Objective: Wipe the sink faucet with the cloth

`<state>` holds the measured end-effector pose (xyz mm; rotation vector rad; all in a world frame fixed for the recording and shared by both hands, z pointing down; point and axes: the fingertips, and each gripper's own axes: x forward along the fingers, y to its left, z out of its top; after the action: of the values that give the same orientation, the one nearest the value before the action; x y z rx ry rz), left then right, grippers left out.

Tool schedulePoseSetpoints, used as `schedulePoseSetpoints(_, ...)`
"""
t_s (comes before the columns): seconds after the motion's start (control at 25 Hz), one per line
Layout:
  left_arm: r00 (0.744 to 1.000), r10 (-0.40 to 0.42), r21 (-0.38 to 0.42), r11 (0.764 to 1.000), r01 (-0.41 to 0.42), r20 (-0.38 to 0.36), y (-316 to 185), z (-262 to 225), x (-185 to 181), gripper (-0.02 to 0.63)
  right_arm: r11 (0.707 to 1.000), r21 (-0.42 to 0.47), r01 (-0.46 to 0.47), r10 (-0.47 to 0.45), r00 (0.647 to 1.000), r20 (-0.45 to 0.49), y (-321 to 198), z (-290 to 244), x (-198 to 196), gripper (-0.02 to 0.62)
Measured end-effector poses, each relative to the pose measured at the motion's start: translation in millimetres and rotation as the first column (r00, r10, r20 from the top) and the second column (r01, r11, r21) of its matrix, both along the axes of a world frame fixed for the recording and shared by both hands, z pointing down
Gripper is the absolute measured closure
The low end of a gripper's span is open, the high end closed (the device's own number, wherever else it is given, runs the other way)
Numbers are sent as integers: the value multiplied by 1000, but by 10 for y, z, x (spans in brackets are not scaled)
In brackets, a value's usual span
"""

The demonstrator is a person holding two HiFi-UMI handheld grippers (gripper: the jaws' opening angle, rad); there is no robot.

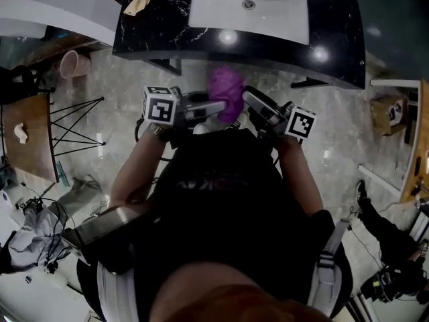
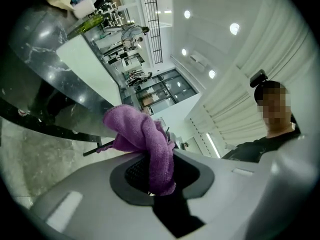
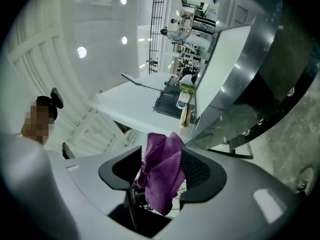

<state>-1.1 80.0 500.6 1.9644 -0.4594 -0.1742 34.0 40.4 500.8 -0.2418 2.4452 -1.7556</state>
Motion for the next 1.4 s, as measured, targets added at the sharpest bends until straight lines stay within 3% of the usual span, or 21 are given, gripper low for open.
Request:
schedulePoseSetpoints(0.16,1000,7,26,1000,-7,-9,361,34,-223,517,996,-27,86,-86,996,1,388,27,-400,304)
schedulePoseSetpoints(0.4,999,37,60,998,-35,-34,833,16,-467,517,983,-53,173,-173,985,17,939,27,-830,313)
schedulePoseSetpoints(0.6,997,70,84,994,-67,-36,1137,-17,-486,514,984,-10,179,-178,983,36,1242,-56,-890,442)
schedulePoseSetpoints(0.72,995,77,97,993,-71,-58,1224,2,-487,501,991,3,134,-134,991,26,1313,-66,-821,468)
schedulePoseSetpoints(0.92,994,58,59,997,-53,-88,1262,49,-518,491,997,71,35,-33,999,-29,1236,-52,-556,474)
schedulePoseSetpoints(1.08,997,20,33,999,-18,-81,1194,93,-460,493,998,55,-19,21,999,-47,1075,-16,-180,476)
schedulePoseSetpoints(1.24,997,-14,20,1000,15,-72,1032,144,-386,511,982,117,-150,163,980,-110,587,-41,512,479)
schedulePoseSetpoints(1.4,996,-58,7,998,58,-62,884,185,-153,598,939,244,-244,297,931,-214,-182,-115,1379,480)
